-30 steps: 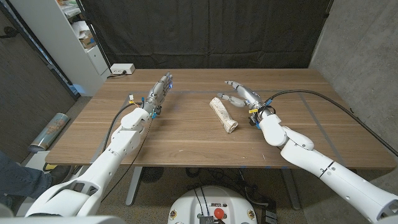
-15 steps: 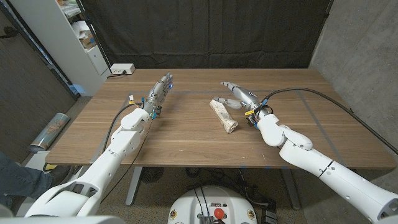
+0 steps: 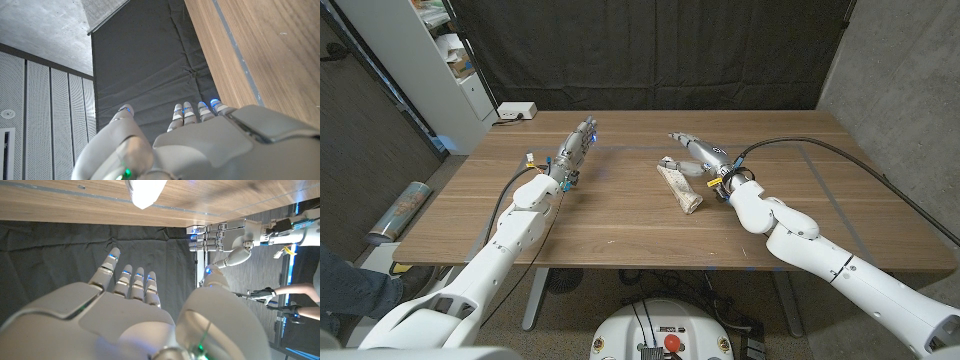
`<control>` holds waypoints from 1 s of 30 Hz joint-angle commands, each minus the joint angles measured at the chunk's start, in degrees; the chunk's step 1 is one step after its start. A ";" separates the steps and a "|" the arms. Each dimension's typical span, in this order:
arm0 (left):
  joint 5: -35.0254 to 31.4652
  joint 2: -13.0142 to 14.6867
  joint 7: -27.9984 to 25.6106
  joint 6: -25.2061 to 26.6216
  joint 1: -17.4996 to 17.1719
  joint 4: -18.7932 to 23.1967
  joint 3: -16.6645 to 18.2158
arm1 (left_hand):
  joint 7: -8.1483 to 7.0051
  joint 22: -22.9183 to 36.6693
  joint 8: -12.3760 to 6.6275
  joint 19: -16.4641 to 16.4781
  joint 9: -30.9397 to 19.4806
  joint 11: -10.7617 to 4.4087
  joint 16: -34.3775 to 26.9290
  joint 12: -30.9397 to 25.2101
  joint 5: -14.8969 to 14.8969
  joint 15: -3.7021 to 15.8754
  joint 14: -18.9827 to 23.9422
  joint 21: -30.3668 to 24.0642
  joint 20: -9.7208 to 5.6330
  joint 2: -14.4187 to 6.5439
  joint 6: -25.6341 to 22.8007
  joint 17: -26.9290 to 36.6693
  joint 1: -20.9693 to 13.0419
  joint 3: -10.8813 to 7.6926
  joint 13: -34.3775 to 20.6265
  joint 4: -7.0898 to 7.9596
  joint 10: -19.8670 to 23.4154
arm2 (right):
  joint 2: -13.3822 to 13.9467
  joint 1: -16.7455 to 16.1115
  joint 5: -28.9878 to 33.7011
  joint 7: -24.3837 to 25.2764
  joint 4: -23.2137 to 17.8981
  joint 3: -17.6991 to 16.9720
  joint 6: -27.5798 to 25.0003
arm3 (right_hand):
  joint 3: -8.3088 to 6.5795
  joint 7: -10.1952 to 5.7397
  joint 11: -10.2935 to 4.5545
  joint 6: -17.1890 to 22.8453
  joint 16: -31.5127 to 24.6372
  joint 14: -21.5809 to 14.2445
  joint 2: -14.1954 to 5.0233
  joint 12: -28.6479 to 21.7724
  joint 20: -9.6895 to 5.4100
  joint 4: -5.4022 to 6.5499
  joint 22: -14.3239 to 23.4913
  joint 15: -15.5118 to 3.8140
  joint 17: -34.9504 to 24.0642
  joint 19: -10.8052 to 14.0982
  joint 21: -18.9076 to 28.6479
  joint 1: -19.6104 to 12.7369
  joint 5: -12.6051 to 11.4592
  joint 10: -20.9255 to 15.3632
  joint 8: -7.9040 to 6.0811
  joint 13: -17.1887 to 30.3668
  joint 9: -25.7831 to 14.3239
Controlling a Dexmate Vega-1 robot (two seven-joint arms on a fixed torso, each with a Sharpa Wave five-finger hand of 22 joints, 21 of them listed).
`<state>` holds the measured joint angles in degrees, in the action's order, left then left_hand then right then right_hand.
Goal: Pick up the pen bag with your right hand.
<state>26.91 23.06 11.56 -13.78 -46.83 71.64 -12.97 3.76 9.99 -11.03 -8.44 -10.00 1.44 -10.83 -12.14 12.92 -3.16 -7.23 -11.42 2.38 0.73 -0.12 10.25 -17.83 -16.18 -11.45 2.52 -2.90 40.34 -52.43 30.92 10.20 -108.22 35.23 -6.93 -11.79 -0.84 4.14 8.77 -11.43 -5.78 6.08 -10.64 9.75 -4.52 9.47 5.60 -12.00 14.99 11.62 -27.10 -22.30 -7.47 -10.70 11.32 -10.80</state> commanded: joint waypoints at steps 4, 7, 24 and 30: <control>0.06 0.04 -0.31 0.14 -0.25 0.30 -0.12 | 0.03 0.25 0.16 -0.20 -0.21 0.08 0.13 -0.08 -0.10 -0.28 -0.04 0.07 0.45 -0.59 -0.47 0.13 -0.06 -0.08 -0.06 -0.15 -0.17 | -0.42 1.18 3.58 -4.18 -1.51 1.93 -4.30 | 0.00 -0.51 0.09 -1.01 0.20 0.88 0.13 0.12 1.16 -0.58 0.29 0.49 -0.04 -0.48 -0.43 -0.71 -0.89 1.20 0.27 0.24 -0.31; 0.16 -0.12 -0.21 0.00 -0.21 0.08 -0.14 | -0.01 0.25 0.17 -0.22 -0.22 0.00 0.12 -0.09 -0.11 -0.30 -0.04 0.08 0.47 -0.60 -0.49 0.13 -0.04 -0.06 -0.04 -0.18 -0.14 | -0.42 1.33 4.52 -5.33 -2.14 2.30 -5.92 | 0.07 -0.56 0.25 -1.42 0.16 0.97 0.24 0.10 1.60 -0.65 0.30 0.87 -0.06 -0.55 -0.50 -0.78 -1.05 1.45 0.31 0.24 -0.32; 0.39 -0.08 -0.28 -0.57 -0.77 0.29 0.16 | 0.01 0.27 0.20 -0.33 -0.22 0.03 0.12 -0.06 -0.16 -0.30 -0.07 0.13 0.73 -0.67 -0.52 0.14 0.03 0.04 0.00 -0.27 -0.22 | -1.08 3.01 10.11 -11.91 -4.59 5.46 -13.93 | 0.73 -0.57 0.92 -3.98 -0.13 0.99 0.92 0.02 2.33 -0.85 0.41 2.07 -0.14 0.12 -0.40 -0.75 -1.86 2.88 0.57 0.26 -0.36; 0.47 0.14 -0.41 -0.61 -1.23 1.02 0.27 | 0.01 0.27 0.19 -0.30 -0.22 0.10 0.10 -0.04 -0.18 -0.29 -0.04 0.12 0.76 -0.69 -0.57 0.15 0.06 0.07 0.01 -0.31 -0.27 | -1.28 3.52 11.31 -13.25 -4.53 6.33 -14.93 | 1.09 -0.50 1.20 -5.41 -0.11 1.30 1.29 -0.02 2.43 -0.89 0.43 2.39 -0.16 0.05 -0.48 -0.64 -2.14 3.31 0.73 0.26 -0.38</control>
<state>27.23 22.98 11.25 -14.03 -47.43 71.87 -12.94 3.56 9.99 -11.03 -8.64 -10.00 1.43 -10.83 -12.14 12.92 -3.16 -7.24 -11.42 2.57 0.51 -0.32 10.25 -17.60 -16.19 -11.46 2.53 -2.90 39.47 -49.91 39.06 0.47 -112.08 39.74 -18.19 -10.88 -1.20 4.94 4.02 -11.24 -4.50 6.86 -10.64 11.79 -5.43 9.75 7.59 -12.00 14.99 11.19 -27.88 -24.16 -4.65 -10.14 11.32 -11.07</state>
